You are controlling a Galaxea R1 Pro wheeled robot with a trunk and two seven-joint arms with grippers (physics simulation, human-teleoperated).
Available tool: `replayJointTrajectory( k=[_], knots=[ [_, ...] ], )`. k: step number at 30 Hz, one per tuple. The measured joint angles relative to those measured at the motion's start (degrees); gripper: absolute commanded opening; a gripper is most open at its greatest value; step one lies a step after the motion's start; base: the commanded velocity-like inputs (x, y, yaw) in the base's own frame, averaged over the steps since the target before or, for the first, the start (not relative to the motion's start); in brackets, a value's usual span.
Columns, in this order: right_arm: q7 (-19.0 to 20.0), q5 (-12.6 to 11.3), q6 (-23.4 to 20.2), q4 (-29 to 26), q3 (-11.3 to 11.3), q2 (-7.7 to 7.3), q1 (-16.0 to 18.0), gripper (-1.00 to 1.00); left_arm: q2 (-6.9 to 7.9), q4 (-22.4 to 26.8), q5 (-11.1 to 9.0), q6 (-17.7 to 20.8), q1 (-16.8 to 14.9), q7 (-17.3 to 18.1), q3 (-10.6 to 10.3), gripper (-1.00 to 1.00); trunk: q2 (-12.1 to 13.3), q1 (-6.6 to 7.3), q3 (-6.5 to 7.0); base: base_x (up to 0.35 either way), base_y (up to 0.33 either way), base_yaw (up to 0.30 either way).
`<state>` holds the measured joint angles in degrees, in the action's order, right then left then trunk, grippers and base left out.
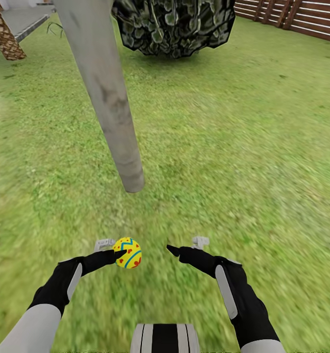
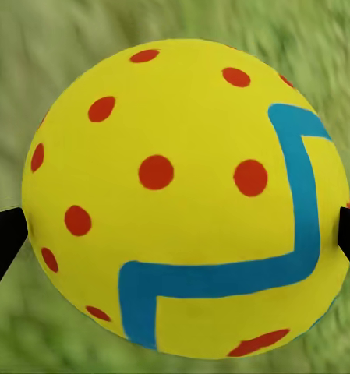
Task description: Take the three Easter eggs out of the wicker basket on the lawn in the garden, then place them on the lawn next to a single tree (choose any tree) so that all three eggs are next to the same tree and none are left in the basket.
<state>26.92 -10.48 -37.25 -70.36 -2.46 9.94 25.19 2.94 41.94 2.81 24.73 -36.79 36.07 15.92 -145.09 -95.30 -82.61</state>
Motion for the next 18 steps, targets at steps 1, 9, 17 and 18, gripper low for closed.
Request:
replayJointTrajectory(
  k=[1, 9, 17, 18],
  knots=[
    [0.0, -0.01, 0.0, 0.0, -0.02, 0.0, 0.0, 1.0, 0.0, 0.0, 0.01, 0.0, 0.0, 0.0, 0.0, -1.0, -0.01, -0.03, -0.22, 0.0, 0.0, 0.0],
    [0.0, 0.01, 0.0, 0.07, 0.01, 0.0, 0.0, 1.0, 0.0, 0.0, 0.01, 0.0, 0.0, 0.0, 0.0, -1.0, -0.12, -0.23, -2.0, 0.0, 0.0, 0.0],
    [0.0, 0.0, 0.06, 0.08, 0.01, 0.0, 0.0, 1.0, 0.0, 0.0, -0.04, 0.05, 0.0, 0.01, 0.04, -1.0, -0.15, -0.27, -2.45, 0.038, -0.008, 0.0],
    [0.0, -0.03, 0.38, 0.08, 0.01, 0.0, 0.0, 1.0, 0.0, 0.0, -0.04, 0.07, 0.0, 0.01, 0.06, -1.0, -0.15, -0.26, -2.44, 0.261, -0.014, 0.0]
  ],
)
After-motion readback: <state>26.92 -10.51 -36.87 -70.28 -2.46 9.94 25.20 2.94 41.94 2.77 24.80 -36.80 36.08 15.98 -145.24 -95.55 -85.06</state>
